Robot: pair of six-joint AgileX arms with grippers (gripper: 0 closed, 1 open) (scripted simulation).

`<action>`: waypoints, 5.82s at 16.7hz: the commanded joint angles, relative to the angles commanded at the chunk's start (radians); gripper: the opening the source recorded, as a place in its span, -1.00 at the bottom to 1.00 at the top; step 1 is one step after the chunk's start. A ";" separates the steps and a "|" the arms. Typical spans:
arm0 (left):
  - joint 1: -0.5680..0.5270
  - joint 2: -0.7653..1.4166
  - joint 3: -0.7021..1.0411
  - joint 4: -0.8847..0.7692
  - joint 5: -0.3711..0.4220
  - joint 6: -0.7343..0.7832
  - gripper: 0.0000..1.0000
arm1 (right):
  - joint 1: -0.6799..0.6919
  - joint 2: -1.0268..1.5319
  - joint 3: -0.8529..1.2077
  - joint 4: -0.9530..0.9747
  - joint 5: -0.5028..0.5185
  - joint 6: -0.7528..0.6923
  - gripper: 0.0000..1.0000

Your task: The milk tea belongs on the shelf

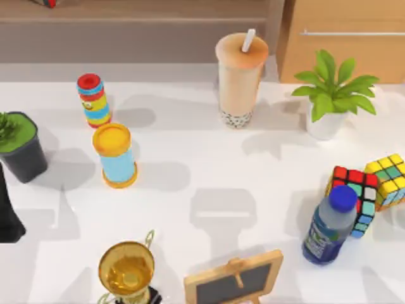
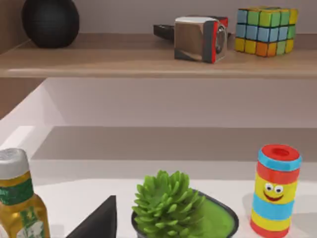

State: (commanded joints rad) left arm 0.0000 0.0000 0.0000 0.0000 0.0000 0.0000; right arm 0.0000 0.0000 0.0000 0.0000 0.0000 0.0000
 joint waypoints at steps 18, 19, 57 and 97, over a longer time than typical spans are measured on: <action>-0.416 1.043 0.586 0.552 -0.399 0.025 1.00 | 0.000 0.000 0.000 0.000 0.000 0.000 1.00; -0.456 1.144 0.640 0.608 -0.439 0.026 1.00 | 0.000 0.000 0.000 0.000 0.000 0.000 1.00; -0.805 2.460 1.361 1.110 -0.750 0.004 1.00 | 0.000 0.000 0.000 0.000 0.000 0.000 1.00; -0.729 2.396 1.373 1.209 -0.795 0.008 -1.00 | 0.000 0.000 0.000 0.000 0.000 0.000 1.00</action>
State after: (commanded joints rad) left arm -0.7288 2.3960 1.3733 1.2089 -0.7953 0.0077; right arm 0.0000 0.0000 0.0000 0.0000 0.0000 0.0000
